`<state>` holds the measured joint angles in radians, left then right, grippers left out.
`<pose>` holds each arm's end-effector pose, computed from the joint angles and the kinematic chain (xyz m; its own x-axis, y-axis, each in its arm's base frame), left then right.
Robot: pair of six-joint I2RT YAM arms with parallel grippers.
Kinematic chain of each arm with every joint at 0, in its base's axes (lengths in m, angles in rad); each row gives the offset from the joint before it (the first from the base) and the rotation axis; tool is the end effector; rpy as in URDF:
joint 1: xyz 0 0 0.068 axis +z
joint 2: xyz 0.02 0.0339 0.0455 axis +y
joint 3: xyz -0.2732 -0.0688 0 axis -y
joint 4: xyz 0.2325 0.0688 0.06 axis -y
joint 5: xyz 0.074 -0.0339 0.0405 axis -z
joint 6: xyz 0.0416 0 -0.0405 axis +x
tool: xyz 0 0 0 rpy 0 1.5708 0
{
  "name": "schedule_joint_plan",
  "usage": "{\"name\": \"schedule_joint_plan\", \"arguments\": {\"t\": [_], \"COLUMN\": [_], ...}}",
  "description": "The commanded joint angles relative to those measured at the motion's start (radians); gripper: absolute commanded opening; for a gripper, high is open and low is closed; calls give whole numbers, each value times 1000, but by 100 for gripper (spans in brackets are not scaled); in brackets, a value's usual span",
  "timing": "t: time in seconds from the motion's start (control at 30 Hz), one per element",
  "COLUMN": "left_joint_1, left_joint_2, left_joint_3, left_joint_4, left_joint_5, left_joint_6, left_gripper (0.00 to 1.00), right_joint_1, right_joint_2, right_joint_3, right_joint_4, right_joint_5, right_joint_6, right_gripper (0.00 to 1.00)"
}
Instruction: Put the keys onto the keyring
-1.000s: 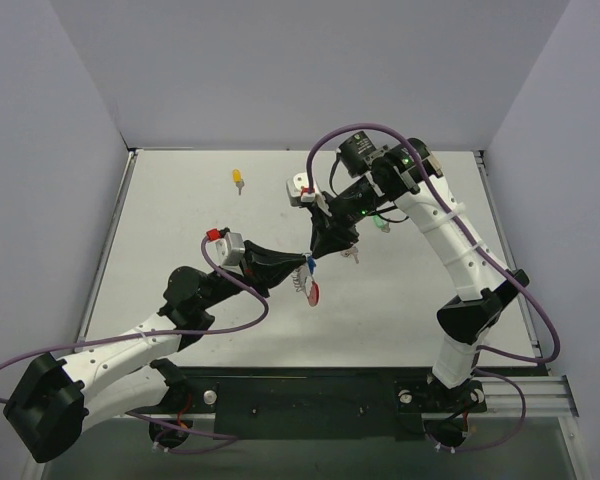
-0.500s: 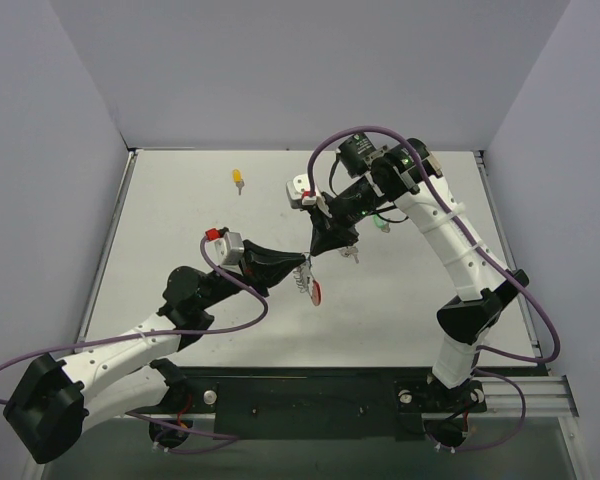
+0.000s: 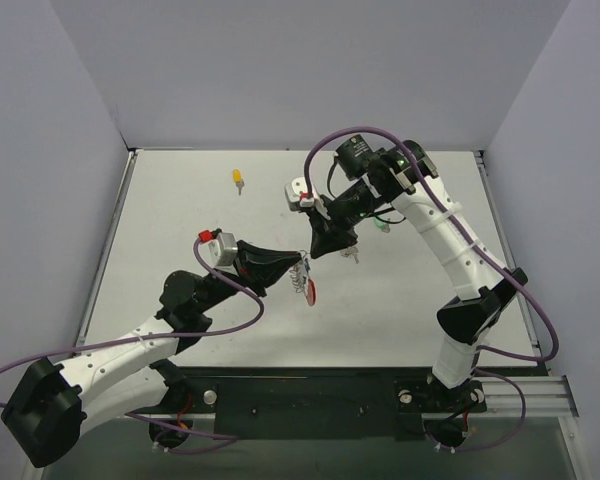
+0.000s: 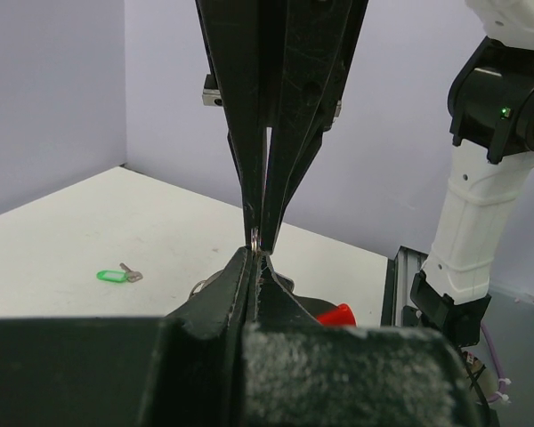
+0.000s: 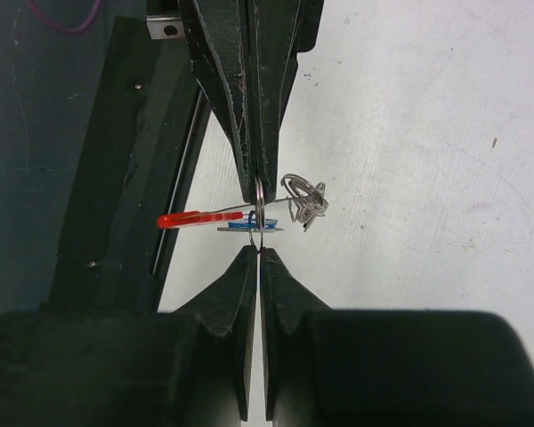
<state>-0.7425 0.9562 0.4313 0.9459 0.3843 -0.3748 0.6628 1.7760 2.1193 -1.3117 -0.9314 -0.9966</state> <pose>0.1342 -0.1443 0.3181 -0.0416 -0.4225 -0.9054 0.9281 0.3192 -0.1915 0.2399 0.2296 0.4343 0.2564 -0.4354 -0.8629 -0.9395 -0.3222 -0.1166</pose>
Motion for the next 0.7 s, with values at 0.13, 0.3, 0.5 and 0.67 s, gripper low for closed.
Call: {"name": "schedule_joint_plan", "arguments": {"t": [0.13,0.3,0.5,0.67], "left_joint_1": [12,14,17,15], "left_joint_2": [-8,-13,7,41], "left_joint_3": [3,-8,3,15], "left_joint_4": [139,131,139,174], "left_joint_5": [-64,-42,7,27], "left_joint_6": [-32,-29,-45,-70], "left_gripper": [0,0,0,0], "right_joint_1": [31,-3,-17,-15], "right_joint_2": [-27,-39,-46,-9], "right_joint_3": [-27,28,65,85], "right_joint_4": [-101,-103,-97,-78], "right_joint_5": [0,-24,-58,-76], "right_joint_6": [33,62,73,93], "right_gripper": [4,27,35,36]}}
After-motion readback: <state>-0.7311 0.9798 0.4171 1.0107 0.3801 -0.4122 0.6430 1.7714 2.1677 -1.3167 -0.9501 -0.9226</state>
